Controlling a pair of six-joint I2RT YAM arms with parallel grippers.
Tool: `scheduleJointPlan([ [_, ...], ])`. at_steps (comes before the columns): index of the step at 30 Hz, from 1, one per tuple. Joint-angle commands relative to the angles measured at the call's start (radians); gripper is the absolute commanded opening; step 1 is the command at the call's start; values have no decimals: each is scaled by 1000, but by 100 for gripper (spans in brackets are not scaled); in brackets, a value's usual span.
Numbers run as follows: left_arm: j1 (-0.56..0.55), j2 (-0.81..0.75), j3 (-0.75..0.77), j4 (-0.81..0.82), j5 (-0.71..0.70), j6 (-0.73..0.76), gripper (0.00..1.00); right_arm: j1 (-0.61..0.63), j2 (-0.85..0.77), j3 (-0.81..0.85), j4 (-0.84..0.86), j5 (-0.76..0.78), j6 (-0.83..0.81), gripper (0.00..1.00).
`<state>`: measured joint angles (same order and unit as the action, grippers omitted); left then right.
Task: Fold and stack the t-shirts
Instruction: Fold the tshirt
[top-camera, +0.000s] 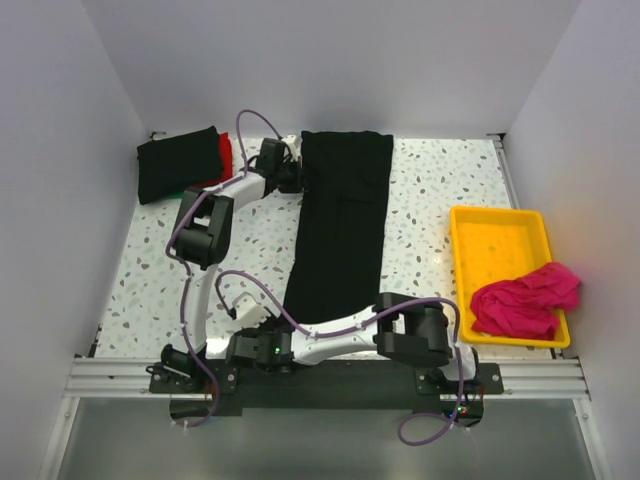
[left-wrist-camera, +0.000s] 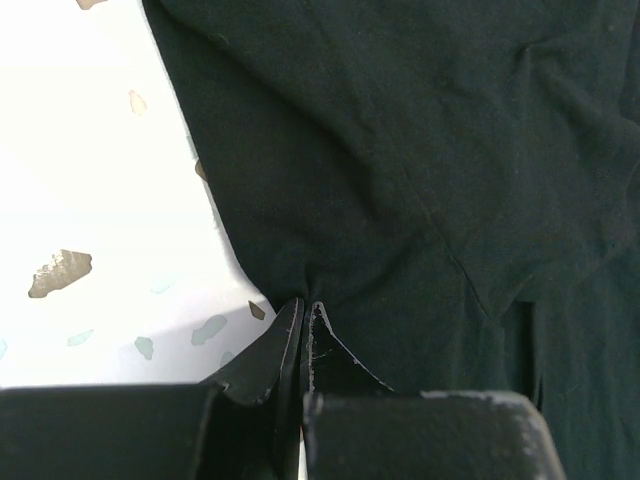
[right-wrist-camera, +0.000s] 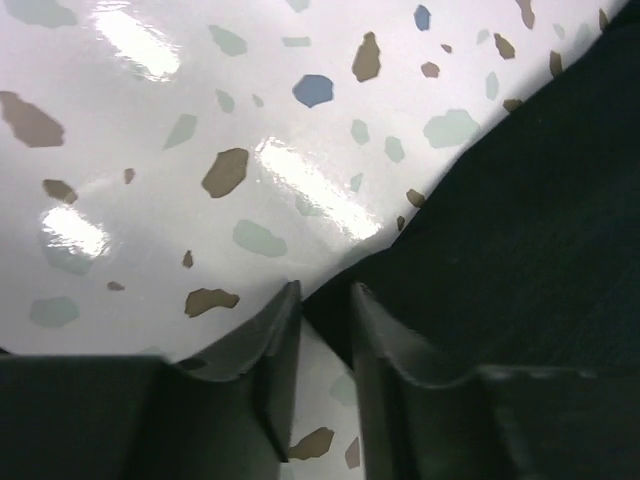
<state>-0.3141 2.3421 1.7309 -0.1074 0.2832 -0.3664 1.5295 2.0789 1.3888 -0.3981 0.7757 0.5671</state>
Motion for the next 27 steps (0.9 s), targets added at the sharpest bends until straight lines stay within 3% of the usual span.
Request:
scheduleJointPlan([
  [1,13,31,19,12,-3,4,0,-2,18,29,-56,112,62,28],
  [7,13,36,21,12,-4,4,0,-2,-28,15,-122,134,126,1],
  [18,46,52,104,-28,5,-5,0,20,-210,-88,-73,-15,142,0],
  [27,64,56,124,-25,36,-19,0,27,-210,-90,-59,-36,163,0],
])
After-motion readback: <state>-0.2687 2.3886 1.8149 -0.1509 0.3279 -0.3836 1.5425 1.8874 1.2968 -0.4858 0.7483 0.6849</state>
